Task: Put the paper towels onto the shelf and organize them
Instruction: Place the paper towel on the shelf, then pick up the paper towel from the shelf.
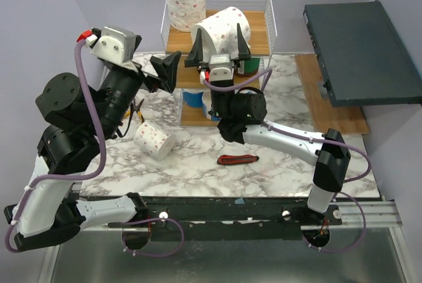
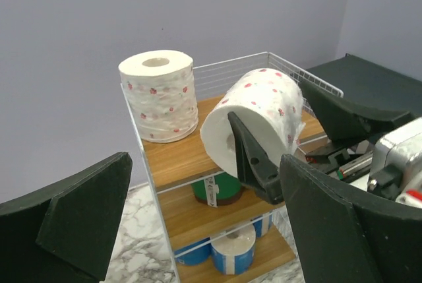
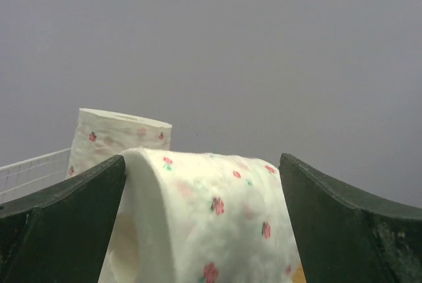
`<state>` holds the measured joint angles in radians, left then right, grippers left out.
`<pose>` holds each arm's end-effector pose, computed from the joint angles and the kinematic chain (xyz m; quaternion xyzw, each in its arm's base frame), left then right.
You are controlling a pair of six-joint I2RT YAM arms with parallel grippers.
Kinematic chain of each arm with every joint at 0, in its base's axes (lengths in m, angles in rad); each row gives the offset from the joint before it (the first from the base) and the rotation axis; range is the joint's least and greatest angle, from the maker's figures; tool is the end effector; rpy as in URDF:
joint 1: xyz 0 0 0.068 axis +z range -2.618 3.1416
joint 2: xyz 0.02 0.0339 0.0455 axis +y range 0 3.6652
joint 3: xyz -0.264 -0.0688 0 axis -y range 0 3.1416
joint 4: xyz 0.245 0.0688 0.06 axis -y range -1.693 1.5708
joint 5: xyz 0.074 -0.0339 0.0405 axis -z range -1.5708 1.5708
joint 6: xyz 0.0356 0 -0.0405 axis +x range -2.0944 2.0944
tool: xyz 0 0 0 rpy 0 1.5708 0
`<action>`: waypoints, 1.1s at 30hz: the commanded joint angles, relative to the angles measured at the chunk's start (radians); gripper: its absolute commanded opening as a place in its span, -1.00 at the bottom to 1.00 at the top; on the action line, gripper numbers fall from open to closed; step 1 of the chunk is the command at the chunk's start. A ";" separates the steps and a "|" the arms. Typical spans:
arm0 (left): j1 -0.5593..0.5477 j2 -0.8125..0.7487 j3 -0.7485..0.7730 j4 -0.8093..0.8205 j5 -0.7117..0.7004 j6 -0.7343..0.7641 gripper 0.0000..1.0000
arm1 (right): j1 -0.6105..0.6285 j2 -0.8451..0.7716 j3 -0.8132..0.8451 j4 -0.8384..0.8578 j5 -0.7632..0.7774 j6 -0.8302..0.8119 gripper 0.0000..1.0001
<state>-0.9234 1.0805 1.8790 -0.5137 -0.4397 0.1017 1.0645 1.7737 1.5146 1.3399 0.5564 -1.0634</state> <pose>0.0878 -0.0910 0.5936 0.1349 0.5956 -0.1921 0.7683 0.1980 0.3184 0.4593 -0.0746 0.3461 -0.0661 0.9329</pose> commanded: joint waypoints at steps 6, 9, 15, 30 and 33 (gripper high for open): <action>0.000 -0.084 -0.172 0.052 -0.068 -0.033 0.98 | -0.036 0.007 0.182 -0.338 0.144 0.164 1.00; 0.000 -0.111 -0.231 0.065 -0.072 -0.039 0.98 | -0.047 0.002 0.212 -0.427 0.168 0.215 0.96; 0.000 -0.135 -0.285 0.067 -0.080 -0.044 0.97 | -0.063 -0.015 0.292 -0.613 0.203 0.333 0.87; 0.050 -0.177 -0.414 0.087 -0.027 -0.097 0.97 | -0.095 -0.027 0.489 -1.087 0.258 0.546 0.66; 0.074 -0.185 -0.453 0.105 0.010 -0.139 0.97 | -0.094 -0.023 0.521 -1.173 0.267 0.595 0.83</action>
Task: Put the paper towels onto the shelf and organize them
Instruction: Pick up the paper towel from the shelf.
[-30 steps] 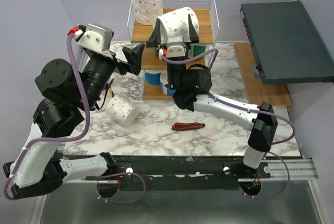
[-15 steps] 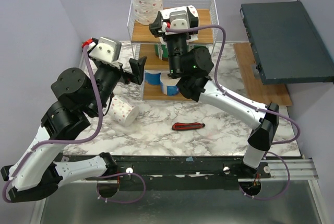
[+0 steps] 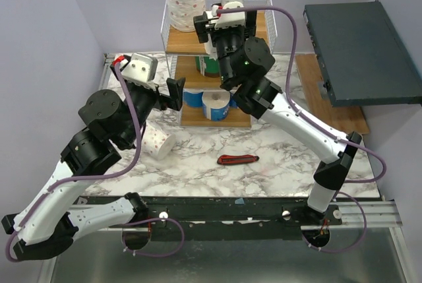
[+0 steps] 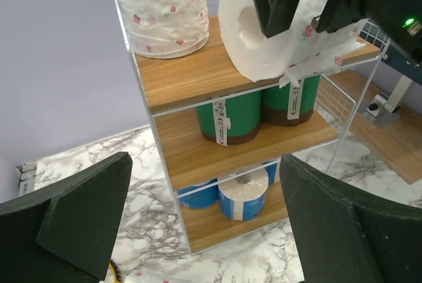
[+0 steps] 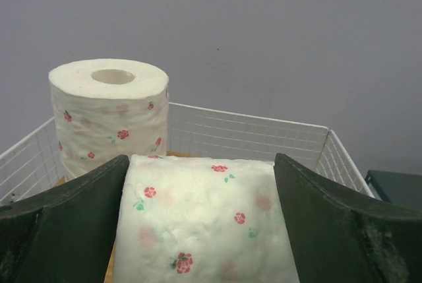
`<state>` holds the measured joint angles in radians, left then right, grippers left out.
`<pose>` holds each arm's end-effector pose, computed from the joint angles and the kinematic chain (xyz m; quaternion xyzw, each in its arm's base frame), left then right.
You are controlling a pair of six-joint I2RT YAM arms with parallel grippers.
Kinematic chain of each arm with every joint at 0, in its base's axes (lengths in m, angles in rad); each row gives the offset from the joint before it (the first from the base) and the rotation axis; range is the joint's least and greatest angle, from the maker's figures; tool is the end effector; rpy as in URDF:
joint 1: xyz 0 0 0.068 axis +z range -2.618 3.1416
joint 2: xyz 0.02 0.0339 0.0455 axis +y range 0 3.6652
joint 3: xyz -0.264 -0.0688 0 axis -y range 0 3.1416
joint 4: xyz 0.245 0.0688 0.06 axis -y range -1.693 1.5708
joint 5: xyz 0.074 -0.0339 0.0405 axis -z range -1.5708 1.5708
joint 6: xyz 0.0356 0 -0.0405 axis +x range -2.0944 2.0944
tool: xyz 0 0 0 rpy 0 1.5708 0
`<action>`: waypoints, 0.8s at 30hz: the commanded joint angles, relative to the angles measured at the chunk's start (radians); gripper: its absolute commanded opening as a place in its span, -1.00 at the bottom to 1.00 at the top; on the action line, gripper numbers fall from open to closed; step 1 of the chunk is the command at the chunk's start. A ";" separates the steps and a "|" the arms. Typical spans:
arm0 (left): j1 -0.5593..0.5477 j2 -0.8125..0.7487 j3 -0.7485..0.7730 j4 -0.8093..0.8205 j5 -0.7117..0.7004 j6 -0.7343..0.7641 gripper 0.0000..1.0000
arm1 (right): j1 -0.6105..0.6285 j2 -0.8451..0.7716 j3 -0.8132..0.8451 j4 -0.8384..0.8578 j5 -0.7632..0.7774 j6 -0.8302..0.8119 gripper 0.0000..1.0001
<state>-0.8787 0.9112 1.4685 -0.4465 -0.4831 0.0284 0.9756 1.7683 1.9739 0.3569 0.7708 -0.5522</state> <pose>0.1016 -0.0967 0.5143 0.1235 0.6601 -0.1531 0.7249 0.2356 0.3037 0.5342 -0.0719 0.5509 -0.0071 0.8314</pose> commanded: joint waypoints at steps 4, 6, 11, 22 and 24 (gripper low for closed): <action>0.069 -0.010 -0.077 0.059 0.111 -0.106 0.97 | -0.006 -0.001 0.113 -0.297 0.065 0.156 1.00; 0.086 -0.005 -0.082 0.065 0.135 -0.118 0.97 | -0.006 0.006 0.151 -0.354 0.057 0.204 1.00; 0.108 0.000 -0.083 0.090 0.169 -0.139 0.97 | -0.005 0.029 0.266 -0.526 0.022 0.320 1.00; 0.121 0.049 -0.091 0.165 0.260 -0.178 0.97 | -0.005 0.017 0.346 -0.770 0.024 0.536 1.00; 0.122 0.067 -0.084 0.183 0.284 -0.185 0.98 | -0.006 0.005 0.351 -0.809 0.012 0.590 1.00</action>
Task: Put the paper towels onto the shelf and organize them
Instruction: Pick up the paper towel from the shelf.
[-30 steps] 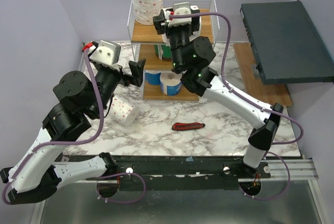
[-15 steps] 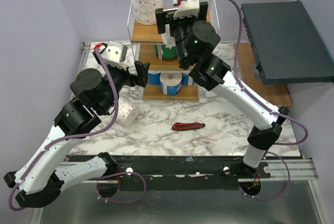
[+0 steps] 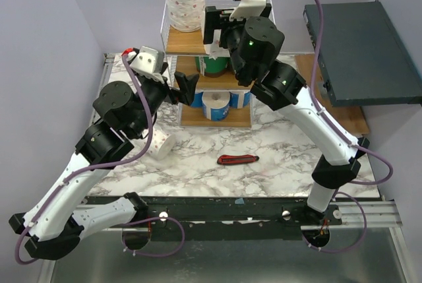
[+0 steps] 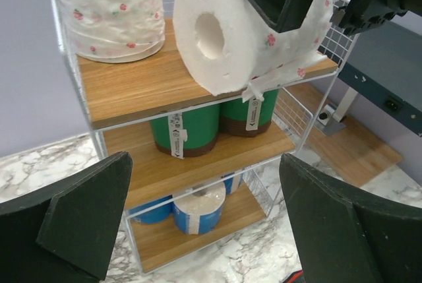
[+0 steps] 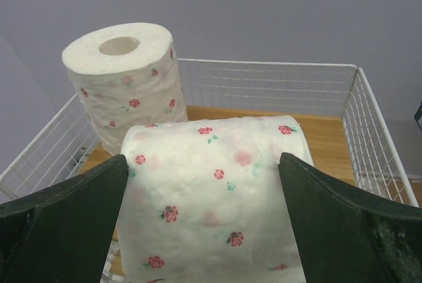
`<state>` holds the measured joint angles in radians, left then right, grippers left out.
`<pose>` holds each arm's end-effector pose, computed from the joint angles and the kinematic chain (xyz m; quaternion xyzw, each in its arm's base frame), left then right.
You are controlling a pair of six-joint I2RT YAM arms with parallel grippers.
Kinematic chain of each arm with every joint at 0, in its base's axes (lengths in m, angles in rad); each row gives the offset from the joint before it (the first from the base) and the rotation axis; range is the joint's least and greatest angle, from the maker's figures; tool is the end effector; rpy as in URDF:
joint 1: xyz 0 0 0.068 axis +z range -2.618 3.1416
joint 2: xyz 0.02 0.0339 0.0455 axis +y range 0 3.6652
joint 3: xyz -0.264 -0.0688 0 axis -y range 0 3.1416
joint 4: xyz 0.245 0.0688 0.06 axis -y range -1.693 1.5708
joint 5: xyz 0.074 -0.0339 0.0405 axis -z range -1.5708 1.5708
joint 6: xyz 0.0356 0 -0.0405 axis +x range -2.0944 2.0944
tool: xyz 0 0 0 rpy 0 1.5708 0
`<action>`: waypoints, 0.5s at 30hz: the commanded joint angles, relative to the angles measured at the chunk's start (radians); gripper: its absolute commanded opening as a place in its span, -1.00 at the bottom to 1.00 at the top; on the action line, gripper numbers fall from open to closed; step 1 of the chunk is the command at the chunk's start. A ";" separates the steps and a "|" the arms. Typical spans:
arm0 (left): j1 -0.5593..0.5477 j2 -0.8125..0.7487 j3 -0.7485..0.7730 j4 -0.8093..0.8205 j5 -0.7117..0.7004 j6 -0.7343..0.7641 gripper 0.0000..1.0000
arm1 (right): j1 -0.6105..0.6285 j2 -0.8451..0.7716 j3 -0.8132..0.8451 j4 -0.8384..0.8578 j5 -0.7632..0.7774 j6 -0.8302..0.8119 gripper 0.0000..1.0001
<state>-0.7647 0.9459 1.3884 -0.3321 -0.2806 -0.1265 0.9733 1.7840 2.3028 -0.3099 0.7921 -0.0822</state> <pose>0.1286 -0.1098 0.4987 0.1083 0.6598 -0.2338 0.7059 0.2211 0.2798 0.5656 -0.0335 0.6527 0.0898 0.7515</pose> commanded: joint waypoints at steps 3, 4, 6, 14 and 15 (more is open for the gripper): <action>0.008 0.065 0.017 0.075 0.098 -0.039 0.97 | -0.003 -0.036 0.014 -0.165 -0.028 0.162 1.00; 0.008 0.073 0.023 0.073 0.098 -0.043 0.98 | -0.004 -0.040 0.013 -0.169 -0.031 0.165 1.00; 0.008 0.078 0.018 0.078 0.100 -0.051 0.97 | -0.004 -0.035 0.016 -0.172 -0.013 0.150 1.00; 0.011 0.045 -0.034 0.081 0.084 -0.061 0.97 | -0.004 -0.017 0.031 -0.201 0.013 0.155 1.00; 0.013 0.041 -0.036 0.085 0.084 -0.060 0.97 | -0.004 -0.021 0.033 -0.202 0.011 0.161 1.00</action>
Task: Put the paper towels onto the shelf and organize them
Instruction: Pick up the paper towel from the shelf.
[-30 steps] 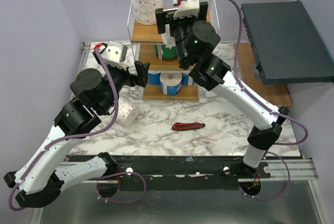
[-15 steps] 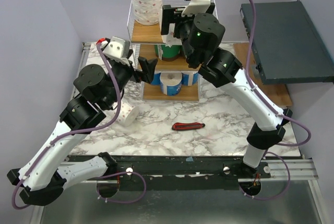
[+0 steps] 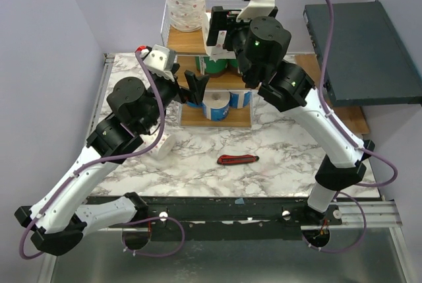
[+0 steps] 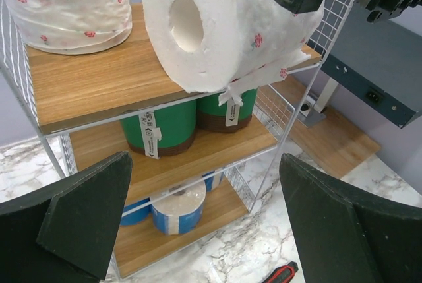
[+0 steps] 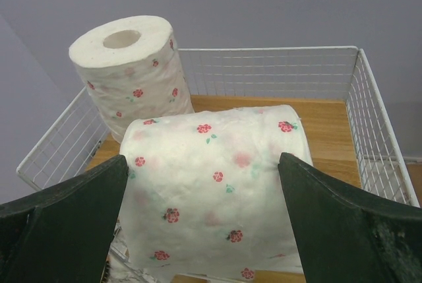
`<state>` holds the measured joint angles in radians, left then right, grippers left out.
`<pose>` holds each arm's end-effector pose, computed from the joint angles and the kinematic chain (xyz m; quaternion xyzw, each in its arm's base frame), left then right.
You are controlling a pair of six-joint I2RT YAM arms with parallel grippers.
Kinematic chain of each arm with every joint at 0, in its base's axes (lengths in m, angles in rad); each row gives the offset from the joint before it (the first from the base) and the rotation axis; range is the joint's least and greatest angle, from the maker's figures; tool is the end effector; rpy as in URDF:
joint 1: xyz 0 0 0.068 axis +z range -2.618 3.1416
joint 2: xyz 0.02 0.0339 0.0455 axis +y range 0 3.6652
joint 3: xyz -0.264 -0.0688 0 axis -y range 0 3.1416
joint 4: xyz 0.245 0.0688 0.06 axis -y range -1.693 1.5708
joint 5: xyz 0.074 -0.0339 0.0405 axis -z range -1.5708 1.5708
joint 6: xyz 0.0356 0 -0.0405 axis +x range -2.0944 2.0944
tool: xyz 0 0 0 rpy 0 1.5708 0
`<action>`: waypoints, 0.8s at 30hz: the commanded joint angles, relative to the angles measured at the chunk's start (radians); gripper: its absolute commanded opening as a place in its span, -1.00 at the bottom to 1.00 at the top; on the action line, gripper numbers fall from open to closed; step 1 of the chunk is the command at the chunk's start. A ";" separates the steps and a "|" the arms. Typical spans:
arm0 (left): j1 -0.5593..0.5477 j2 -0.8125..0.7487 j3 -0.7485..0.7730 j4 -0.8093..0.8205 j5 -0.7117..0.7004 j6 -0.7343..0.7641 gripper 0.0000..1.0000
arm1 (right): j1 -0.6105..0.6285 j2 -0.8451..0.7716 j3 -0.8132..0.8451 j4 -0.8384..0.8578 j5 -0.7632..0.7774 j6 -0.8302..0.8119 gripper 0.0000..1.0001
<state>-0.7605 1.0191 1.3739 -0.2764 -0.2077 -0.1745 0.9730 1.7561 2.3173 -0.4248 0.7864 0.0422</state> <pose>0.1493 -0.1319 0.4882 0.1221 0.6684 -0.2663 0.6837 0.2135 0.2688 0.5676 -0.0144 0.6721 0.1183 0.7308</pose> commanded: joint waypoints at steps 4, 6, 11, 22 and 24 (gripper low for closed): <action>0.012 -0.030 -0.023 0.047 0.020 -0.005 0.97 | -0.003 -0.023 0.015 -0.076 0.014 0.067 1.00; 0.012 -0.027 -0.023 0.064 0.024 0.001 0.97 | -0.003 -0.050 0.003 -0.049 0.005 0.079 1.00; 0.031 -0.036 -0.053 0.151 0.046 0.009 0.97 | -0.003 -0.092 0.007 -0.014 -0.022 0.097 1.00; 0.193 -0.019 -0.018 0.300 0.388 -0.167 0.97 | -0.003 -0.213 -0.193 0.123 0.027 0.096 1.00; 0.220 0.003 0.007 0.310 0.452 -0.216 0.97 | -0.003 -0.247 -0.252 0.156 0.032 0.091 1.00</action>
<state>-0.5961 0.9909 1.3148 -0.0505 0.0277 -0.2649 0.9722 1.5780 2.1551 -0.3660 0.7918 0.1307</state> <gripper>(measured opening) 0.987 0.998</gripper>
